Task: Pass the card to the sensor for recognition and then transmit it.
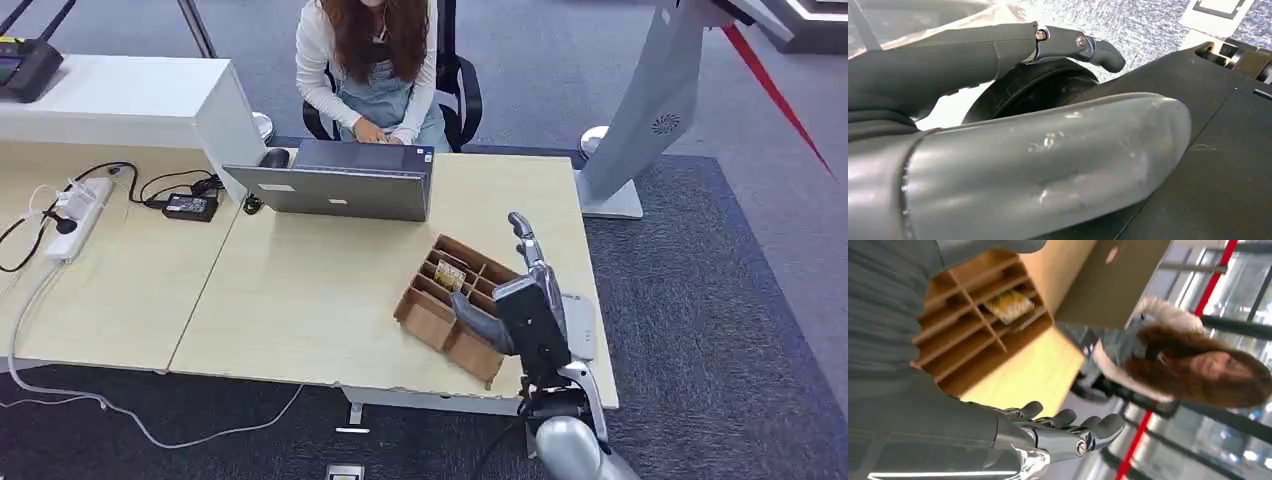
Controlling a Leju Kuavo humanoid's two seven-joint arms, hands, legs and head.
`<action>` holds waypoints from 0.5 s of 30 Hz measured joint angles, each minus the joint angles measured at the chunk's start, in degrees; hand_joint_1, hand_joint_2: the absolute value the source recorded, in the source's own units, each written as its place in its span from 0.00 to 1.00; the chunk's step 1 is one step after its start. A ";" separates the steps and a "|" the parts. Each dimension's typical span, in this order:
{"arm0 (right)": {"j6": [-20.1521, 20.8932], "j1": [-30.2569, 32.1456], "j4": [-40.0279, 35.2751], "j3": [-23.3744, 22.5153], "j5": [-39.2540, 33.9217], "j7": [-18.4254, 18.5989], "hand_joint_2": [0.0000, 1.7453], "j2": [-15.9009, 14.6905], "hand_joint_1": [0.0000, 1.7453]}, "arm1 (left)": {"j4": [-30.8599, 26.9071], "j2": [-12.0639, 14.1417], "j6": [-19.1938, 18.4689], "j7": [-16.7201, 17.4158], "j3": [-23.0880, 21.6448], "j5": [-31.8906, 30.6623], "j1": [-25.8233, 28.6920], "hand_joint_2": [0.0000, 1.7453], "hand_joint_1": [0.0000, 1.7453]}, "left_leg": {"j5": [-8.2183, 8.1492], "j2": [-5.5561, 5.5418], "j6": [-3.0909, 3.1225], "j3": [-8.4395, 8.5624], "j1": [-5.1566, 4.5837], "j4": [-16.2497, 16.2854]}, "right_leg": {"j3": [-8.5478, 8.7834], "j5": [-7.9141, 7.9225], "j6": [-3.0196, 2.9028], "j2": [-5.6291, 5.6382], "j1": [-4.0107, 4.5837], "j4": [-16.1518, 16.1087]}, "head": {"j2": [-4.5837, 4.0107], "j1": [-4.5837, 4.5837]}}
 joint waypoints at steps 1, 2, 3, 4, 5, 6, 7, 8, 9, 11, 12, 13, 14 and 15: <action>0.42 -0.08 0.22 -0.13 -2.56 -0.44 1.00 -0.07 0.00 | 0.00 0.04 0.00 -0.11 0.00 0.00 0.00 0.00 0.00 | 0.00 0.00 0.00 0.00 0.00 0.00 | 0.00 0.00 0.00 0.00 0.00 0.00 | 0.00 0.00; 0.62 -0.11 0.42 -0.31 -5.07 -0.68 1.00 -0.07 0.00 | 0.00 0.07 0.00 -0.20 0.00 0.00 0.01 0.00 0.00 | 0.00 0.00 0.00 0.01 0.00 0.00 | 0.00 0.00 0.00 0.00 0.00 0.00 | 0.00 0.00; 0.62 -0.11 0.59 -0.44 -7.58 -0.73 1.00 -0.07 0.00 | 0.00 0.07 0.00 -0.28 0.00 0.00 0.01 0.00 0.00 | 0.00 0.00 0.00 0.00 0.00 0.00 | 0.00 0.00 0.00 0.00 0.00 0.00 | 0.00 0.00; 0.57 -0.12 0.74 -0.48 -8.85 -0.73 1.00 -0.07 0.00 | 0.00 0.09 0.00 -0.33 0.00 0.02 0.01 0.00 0.00 | 0.00 0.00 0.00 0.00 0.00 0.00 | 0.00 0.00 0.00 0.00 0.00 0.00 | 0.00 0.00; 0.42 -0.12 0.83 -0.50 -9.76 -0.73 1.00 -0.07 0.00 | 0.00 0.11 0.00 -0.35 0.00 0.07 0.01 0.00 0.00 | 0.00 0.00 0.00 0.00 0.00 0.00 | -0.01 0.00 0.00 0.00 0.00 0.00 | 0.00 0.00; 0.31 -0.13 0.92 -0.50 -10.26 -0.73 1.00 -0.07 0.00 | 0.00 0.11 0.00 -0.37 0.00 0.07 0.02 0.00 0.00 | 0.00 0.00 0.00 0.00 0.00 0.00 | 0.00 0.00 0.00 0.00 0.00 0.00 | 0.00 0.00; 0.29 -0.14 0.98 -0.53 -10.61 -0.73 1.00 -0.07 0.00 | 0.00 0.11 0.00 -0.37 0.00 0.07 0.02 0.00 0.00 | 0.00 0.00 0.00 0.00 0.00 0.00 | 0.00 0.00 0.00 0.00 0.00 0.00 | 0.00 0.00; 0.22 -0.14 1.11 -0.52 -10.63 -0.73 1.00 -0.07 0.00 | 0.00 0.13 0.00 -0.39 0.00 0.07 0.02 0.00 0.00 | 0.00 0.00 0.00 0.00 0.00 0.00 | -0.01 0.00 0.00 0.00 0.00 0.00 | 0.00 0.00; 0.20 -0.16 1.25 -0.55 -10.63 -0.73 1.00 -0.07 0.00 | 0.00 0.13 0.00 -0.39 0.00 0.07 0.02 0.00 0.00 | 0.00 0.00 0.00 0.00 0.00 0.00 | -0.01 0.00 0.00 0.00 0.00 0.00 | 0.00 0.00; 0.16 -0.16 1.27 -0.57 -10.63 -0.73 1.00 -0.07 0.00 | 0.00 0.13 0.00 -0.41 0.00 0.07 0.02 0.00 0.00 | 0.00 0.00 0.00 0.00 0.00 0.00 | -0.01 0.00 0.00 0.00 0.00 0.00 | 0.00 0.00; 0.16 -0.17 1.27 -0.57 -10.63 -0.73 1.00 -0.07 0.00 | 0.00 0.13 0.00 -0.44 0.00 0.07 0.02 0.00 0.00 | 0.00 0.00 0.00 0.01 0.00 0.00 | 0.00 0.00 0.00 0.00 0.00 0.00 | 0.00 0.00; 0.16 -0.16 1.27 -0.57 -10.63 -0.73 1.00 -0.07 0.00 | 0.00 0.13 0.00 -0.44 0.00 0.07 0.02 0.00 0.00 | 0.00 0.00 0.00 0.00 0.00 0.00 | 0.00 0.00 0.00 0.00 0.00 0.00 | 0.00 0.00; 0.16 -0.17 1.27 -0.59 -10.63 -0.72 1.00 -0.07 0.00 | 0.00 0.13 0.00 -0.44 0.00 0.07 0.02 0.00 0.00 | 0.00 0.00 0.00 0.01 0.00 0.00 | 0.00 0.00 0.00 0.00 0.00 0.00 | 0.00 0.00; 0.16 -0.17 1.27 -0.59 -10.63 -0.73 1.00 -0.07 0.00 | 0.00 0.13 0.00 -0.44 0.00 0.07 0.02 0.00 0.00 | 0.00 0.00 0.00 0.01 0.00 0.00 | 0.00 0.00 0.00 0.00 0.00 0.00 | 0.00 0.00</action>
